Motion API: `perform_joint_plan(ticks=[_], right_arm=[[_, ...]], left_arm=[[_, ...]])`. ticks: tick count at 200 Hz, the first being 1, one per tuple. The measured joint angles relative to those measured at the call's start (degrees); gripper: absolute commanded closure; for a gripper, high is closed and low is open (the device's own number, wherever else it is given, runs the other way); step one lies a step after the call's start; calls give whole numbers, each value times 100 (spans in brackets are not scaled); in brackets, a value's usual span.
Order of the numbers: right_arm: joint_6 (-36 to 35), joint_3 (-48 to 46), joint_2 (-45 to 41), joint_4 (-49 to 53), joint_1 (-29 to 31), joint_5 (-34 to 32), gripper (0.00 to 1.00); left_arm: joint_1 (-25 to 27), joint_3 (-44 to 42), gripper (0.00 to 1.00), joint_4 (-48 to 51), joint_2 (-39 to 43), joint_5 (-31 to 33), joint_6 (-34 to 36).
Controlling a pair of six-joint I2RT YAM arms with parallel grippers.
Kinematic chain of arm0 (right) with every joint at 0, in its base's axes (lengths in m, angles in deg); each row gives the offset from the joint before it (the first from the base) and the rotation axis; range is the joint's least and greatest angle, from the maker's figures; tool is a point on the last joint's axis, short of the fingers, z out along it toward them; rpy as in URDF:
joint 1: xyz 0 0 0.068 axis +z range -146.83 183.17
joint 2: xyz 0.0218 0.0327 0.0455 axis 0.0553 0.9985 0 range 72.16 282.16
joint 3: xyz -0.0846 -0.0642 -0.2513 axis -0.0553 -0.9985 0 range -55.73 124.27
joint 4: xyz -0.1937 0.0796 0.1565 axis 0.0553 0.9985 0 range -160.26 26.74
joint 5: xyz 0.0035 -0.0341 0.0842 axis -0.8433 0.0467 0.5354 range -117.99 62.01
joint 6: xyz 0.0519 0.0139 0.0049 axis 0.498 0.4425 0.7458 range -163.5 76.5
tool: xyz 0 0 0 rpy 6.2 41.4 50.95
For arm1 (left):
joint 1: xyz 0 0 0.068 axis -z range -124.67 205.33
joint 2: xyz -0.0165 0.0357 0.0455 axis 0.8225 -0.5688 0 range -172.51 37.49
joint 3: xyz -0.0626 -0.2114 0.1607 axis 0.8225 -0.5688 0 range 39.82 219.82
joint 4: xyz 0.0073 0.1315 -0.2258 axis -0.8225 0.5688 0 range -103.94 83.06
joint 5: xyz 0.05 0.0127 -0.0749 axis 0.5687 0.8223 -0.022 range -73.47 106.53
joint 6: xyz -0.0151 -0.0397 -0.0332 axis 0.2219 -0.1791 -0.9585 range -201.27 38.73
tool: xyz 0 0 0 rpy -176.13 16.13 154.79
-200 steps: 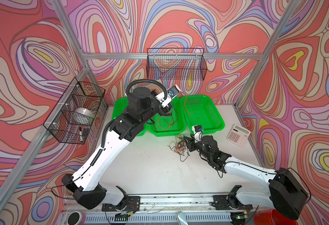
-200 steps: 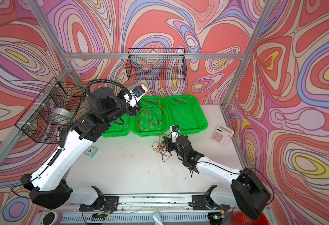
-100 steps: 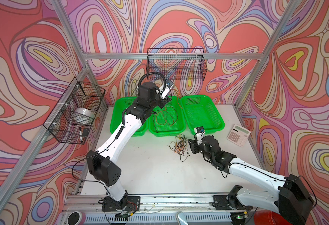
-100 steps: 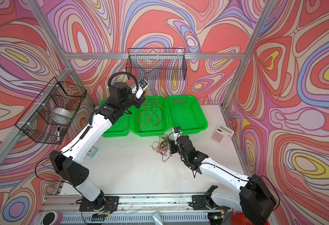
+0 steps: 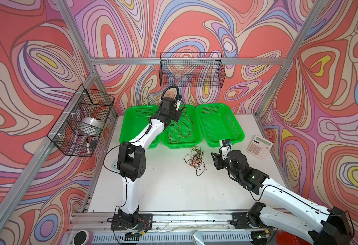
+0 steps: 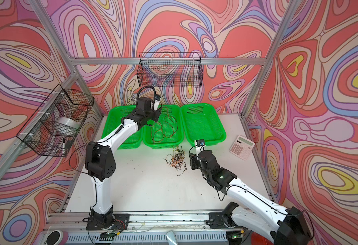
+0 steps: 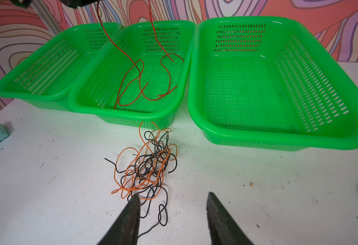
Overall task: Untangle the cables
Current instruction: 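Lower the red wire into the middle green basket and open the left gripper, then move both grippers back toward the orange and black wire pile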
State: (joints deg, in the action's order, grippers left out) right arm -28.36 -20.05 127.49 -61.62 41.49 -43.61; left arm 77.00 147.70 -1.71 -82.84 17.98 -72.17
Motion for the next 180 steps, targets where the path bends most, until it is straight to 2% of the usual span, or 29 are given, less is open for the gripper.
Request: perform_joint_plan(ticks=[6, 31, 43, 54, 91, 102, 112, 134, 150, 164, 180], right_arm=[[11, 0, 35, 44, 0, -2, 48], [72, 94, 376, 260, 0, 11, 49], [105, 120, 535, 280, 0, 28, 49], [125, 125, 634, 295, 0, 48, 49], [177, 262, 879, 293, 0, 179, 49], [184, 343, 1019, 262, 0, 264, 49], [192, 444, 1191, 254, 0, 343, 49], [210, 699, 1659, 251, 0, 479, 50], [238, 879, 2033, 227, 0, 577, 50], [267, 997, 2304, 164, 0, 651, 50], [319, 1169, 2636, 107, 0, 688, 50]], left_arm=[[-11, 15, 61, 11, -116, -22, -96], [-42, 13, 41, 170, -321, -151, -402], [-42, -70, 25, 133, -267, -256, -463], [-42, -243, 21, 59, -114, -317, -498], [-42, -1027, 18, -17, 820, -466, -459], [-39, -1368, 10, -50, 1257, -509, -404], [-35, -1757, 9, -186, 1698, -566, -319], [17, -2677, 13, -476, 2686, -682, -9], [146, -3434, 20, -680, 3366, -789, 212], [254, -4039, 26, -796, 3807, -881, 317], [350, -4629, 28, -822, 4190, -957, 337]])
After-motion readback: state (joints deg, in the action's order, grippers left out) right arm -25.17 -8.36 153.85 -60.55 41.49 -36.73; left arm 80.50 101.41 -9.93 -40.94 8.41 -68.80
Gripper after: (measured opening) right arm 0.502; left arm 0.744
